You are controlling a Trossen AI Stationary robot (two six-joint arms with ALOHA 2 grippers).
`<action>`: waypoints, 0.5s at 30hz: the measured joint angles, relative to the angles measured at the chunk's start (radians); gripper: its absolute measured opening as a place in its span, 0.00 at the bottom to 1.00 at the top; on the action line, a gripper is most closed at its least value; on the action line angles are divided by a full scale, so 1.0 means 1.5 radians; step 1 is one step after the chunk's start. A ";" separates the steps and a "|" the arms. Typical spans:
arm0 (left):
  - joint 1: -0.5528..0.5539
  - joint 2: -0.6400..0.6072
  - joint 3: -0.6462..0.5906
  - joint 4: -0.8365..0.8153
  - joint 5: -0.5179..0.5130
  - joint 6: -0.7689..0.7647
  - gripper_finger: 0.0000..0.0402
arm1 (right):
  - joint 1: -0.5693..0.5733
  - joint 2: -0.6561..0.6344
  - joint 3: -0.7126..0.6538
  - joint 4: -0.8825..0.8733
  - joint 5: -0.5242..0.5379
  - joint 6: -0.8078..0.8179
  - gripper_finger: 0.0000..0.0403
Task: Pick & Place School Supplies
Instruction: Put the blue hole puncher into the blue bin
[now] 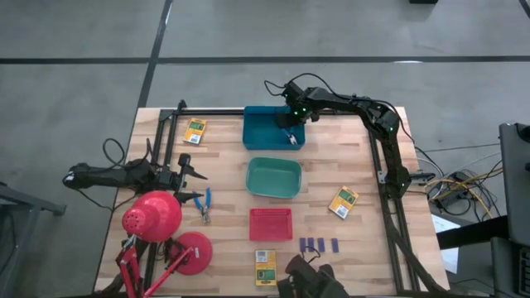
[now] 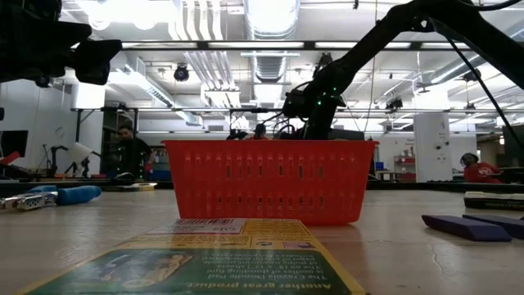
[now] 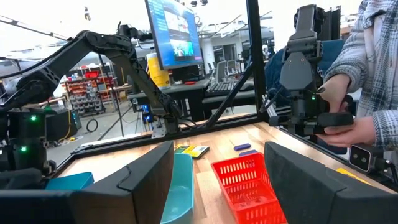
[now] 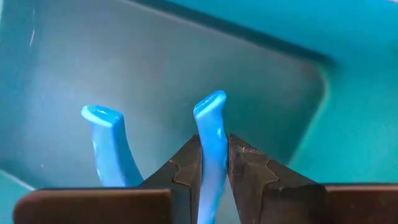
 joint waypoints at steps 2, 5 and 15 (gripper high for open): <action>0.000 0.000 0.000 0.000 0.000 0.000 0.64 | 0.000 0.000 0.000 0.000 0.000 -0.006 0.15; 0.000 0.000 0.000 0.000 0.000 0.000 0.64 | 0.000 0.000 0.000 0.000 0.000 -0.006 0.16; 0.000 0.000 0.000 0.000 0.000 0.000 0.64 | 0.000 0.000 0.000 -0.009 0.015 -0.009 0.27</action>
